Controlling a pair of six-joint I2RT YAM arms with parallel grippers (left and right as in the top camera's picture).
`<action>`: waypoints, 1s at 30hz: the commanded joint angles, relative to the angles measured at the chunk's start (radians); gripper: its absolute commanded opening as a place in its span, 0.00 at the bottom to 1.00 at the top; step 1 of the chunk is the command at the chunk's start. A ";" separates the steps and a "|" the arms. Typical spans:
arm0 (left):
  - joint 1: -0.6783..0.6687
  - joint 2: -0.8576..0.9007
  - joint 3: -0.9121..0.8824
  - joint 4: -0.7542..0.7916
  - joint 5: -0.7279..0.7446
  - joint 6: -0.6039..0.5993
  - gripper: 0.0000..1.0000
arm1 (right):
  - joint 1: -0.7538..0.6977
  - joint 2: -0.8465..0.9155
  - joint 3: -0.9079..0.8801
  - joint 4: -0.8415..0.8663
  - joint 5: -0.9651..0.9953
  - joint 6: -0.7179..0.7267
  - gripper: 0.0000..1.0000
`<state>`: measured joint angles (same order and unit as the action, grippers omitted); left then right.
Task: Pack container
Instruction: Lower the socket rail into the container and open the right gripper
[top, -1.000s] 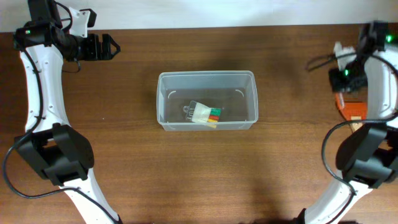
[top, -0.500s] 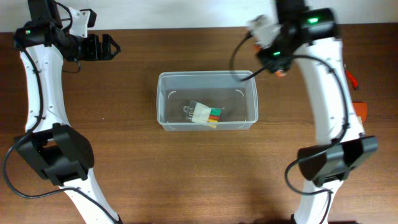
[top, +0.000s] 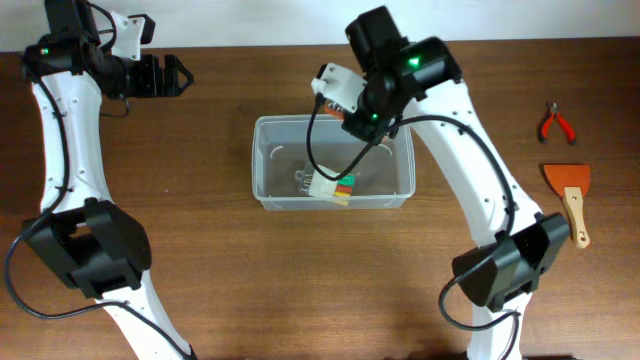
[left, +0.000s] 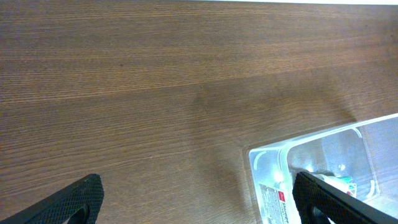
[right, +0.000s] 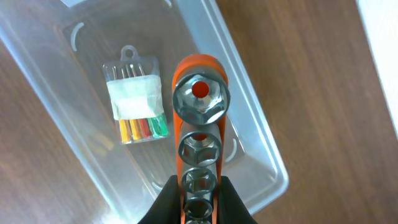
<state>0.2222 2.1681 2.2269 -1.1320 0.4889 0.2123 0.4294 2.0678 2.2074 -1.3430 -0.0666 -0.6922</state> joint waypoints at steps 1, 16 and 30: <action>0.003 -0.001 0.016 0.002 0.000 -0.009 0.99 | 0.002 0.021 -0.069 0.051 -0.020 -0.014 0.12; 0.003 -0.001 0.016 0.002 0.000 -0.009 0.99 | 0.001 0.050 -0.294 0.225 -0.020 -0.007 0.16; 0.003 -0.001 0.016 0.002 0.000 -0.009 0.99 | -0.039 0.153 -0.296 0.293 -0.035 0.005 0.29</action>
<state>0.2222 2.1681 2.2269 -1.1324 0.4892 0.2123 0.4145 2.1944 1.9198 -1.0527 -0.0803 -0.7044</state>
